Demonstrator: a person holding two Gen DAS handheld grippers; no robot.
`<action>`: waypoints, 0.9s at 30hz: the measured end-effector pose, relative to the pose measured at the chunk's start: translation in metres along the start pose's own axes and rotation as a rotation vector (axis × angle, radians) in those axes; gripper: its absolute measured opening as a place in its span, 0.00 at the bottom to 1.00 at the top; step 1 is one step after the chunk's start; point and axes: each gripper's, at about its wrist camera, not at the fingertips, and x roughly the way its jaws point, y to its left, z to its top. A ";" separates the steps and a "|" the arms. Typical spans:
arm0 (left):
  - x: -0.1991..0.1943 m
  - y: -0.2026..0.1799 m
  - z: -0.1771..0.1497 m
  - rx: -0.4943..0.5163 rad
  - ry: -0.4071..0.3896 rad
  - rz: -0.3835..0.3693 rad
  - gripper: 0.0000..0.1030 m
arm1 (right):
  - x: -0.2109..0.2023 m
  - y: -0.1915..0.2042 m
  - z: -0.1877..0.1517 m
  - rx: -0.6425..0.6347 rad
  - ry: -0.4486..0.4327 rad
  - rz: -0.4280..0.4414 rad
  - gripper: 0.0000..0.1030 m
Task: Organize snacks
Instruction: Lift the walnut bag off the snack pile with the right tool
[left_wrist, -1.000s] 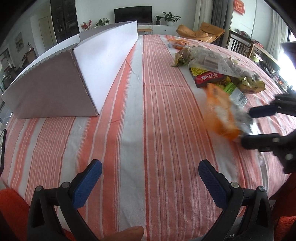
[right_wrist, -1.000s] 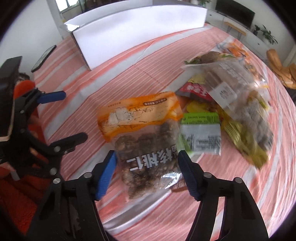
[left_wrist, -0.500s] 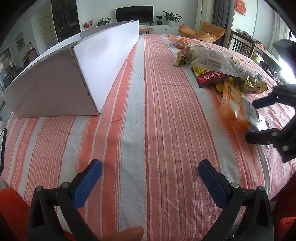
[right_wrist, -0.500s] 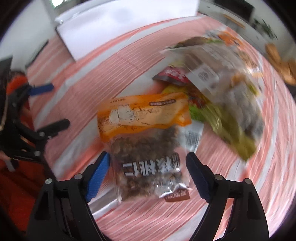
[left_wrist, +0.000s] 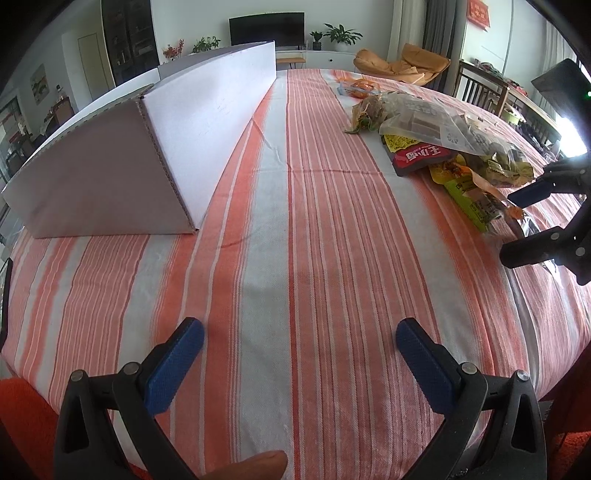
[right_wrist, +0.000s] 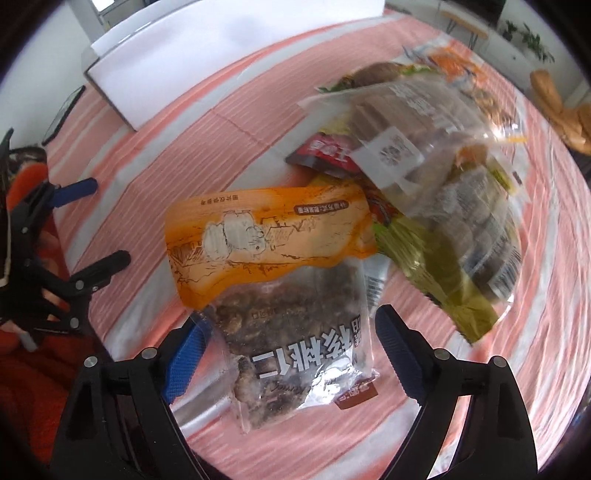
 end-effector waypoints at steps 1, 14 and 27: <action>0.000 0.000 0.000 0.000 -0.001 0.000 1.00 | 0.001 -0.002 0.003 -0.015 0.015 -0.002 0.88; 0.000 0.000 0.002 -0.001 0.001 0.000 1.00 | 0.041 -0.034 0.052 0.035 0.061 0.004 0.97; 0.000 0.000 0.001 0.001 -0.001 0.004 1.00 | 0.028 -0.066 0.007 0.252 -0.097 -0.031 0.92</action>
